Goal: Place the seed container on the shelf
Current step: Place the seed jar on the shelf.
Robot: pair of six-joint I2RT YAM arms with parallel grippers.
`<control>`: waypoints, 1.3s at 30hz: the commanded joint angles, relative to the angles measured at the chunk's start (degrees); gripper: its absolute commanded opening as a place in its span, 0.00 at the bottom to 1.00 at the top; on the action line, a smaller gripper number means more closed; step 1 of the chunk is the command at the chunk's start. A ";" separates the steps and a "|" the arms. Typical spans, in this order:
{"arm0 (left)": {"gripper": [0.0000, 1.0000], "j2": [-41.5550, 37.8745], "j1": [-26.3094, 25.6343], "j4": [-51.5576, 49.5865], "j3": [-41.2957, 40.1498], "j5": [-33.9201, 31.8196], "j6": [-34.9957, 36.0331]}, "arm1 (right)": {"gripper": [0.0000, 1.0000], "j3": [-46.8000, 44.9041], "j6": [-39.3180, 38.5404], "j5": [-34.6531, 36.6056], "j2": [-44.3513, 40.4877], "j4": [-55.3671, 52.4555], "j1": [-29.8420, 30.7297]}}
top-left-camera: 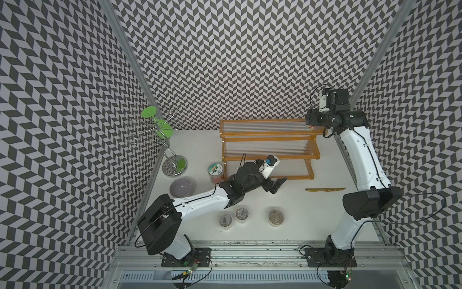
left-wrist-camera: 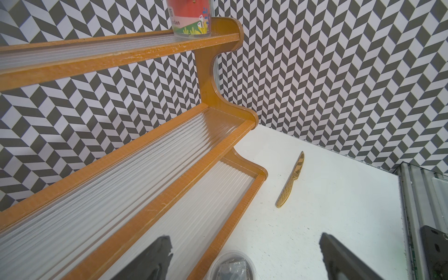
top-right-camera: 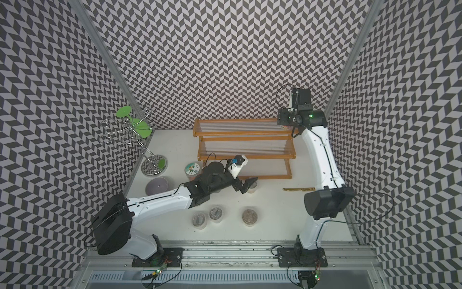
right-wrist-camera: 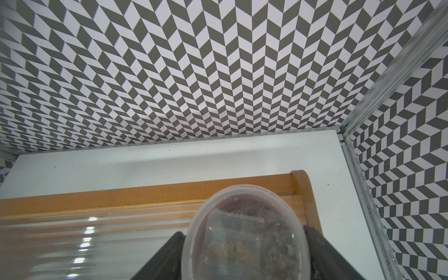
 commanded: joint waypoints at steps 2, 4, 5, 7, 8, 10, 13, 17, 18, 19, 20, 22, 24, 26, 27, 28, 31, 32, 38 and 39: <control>0.99 -1.39 0.39 -0.72 1.57 0.52 -0.31 | 0.75 1.23 -0.99 0.15 0.56 0.67 -0.22; 0.99 -1.39 0.39 -0.69 1.52 0.49 -0.19 | 0.75 1.10 -1.22 -0.25 -0.28 0.08 -0.22; 1.00 -1.29 0.39 -0.65 1.56 0.52 -0.26 | 0.76 0.78 -1.29 -0.01 -0.81 0.14 -0.23; 0.99 -1.19 0.39 -0.64 1.60 0.66 -0.34 | 0.78 0.08 -1.42 0.59 -1.58 0.50 -0.25; 0.99 -1.19 0.43 -0.60 1.70 0.77 -0.35 | 0.78 -0.04 -1.56 0.67 -1.71 0.50 -0.22; 1.00 -1.21 0.44 -0.60 1.90 0.97 -0.49 | 0.80 -0.23 -1.52 0.59 -1.67 0.54 -0.23; 0.99 -1.24 0.39 -0.88 1.95 1.22 -0.63 | 0.83 -0.05 -1.16 1.11 -1.50 0.75 -0.22; 1.00 -1.72 0.48 -1.10 1.69 0.90 -0.63 | 0.79 1.03 -0.95 -0.09 -0.93 0.76 -0.23; 1.00 -1.83 0.48 -1.18 1.61 0.89 -0.62 | 0.79 1.16 -1.00 -0.82 -0.96 0.76 -0.22; 0.99 -1.89 0.48 -1.25 1.60 0.79 -0.63 | 0.78 1.21 -0.94 -1.43 -1.05 0.76 -0.22; 0.99 -1.96 0.48 -1.26 1.53 0.76 -0.62 | 0.78 1.18 -0.94 -2.10 -1.17 0.88 -0.26; 1.00 -2.05 0.48 -1.28 1.52 0.71 -0.71 | 0.77 1.01 -1.02 -2.84 -1.66 1.07 -0.22; 1.00 -1.98 0.48 -1.25 1.52 0.70 -0.78 | 0.77 0.86 -1.06 -2.46 -2.14 1.03 -0.27; 1.00 -2.00 0.48 -1.26 1.60 0.81 -0.83 | 0.77 0.78 -1.11 -1.63 -2.46 0.78 -0.24; 0.99 -1.92 0.48 -1.21 1.62 0.81 -0.99 | 0.77 0.65 -1.21 -0.87 -2.55 0.69 -0.22; 1.00 -1.89 0.48 -1.20 1.69 0.86 -1.04 | 0.77 0.57 -1.32 -0.22 -2.60 0.38 -0.22; 0.99 -1.92 0.48 -1.25 1.78 0.97 -1.16 | 0.77 0.00 -1.27 3.00 -2.95 0.19 -0.22; 1.00 -1.92 0.48 -1.25 1.78 1.03 -1.20 | 0.77 -0.13 -1.34 3.79 -2.98 0.13 -0.18; 1.00 -1.92 0.48 -1.42 1.78 1.02 -1.16 | 0.79 -0.44 -1.36 3.63 -2.82 0.49 -0.25; 1.00 -1.98 0.48 -1.45 1.82 0.95 -1.16 | 0.79 -0.41 -1.30 2.43 -2.80 0.66 -0.23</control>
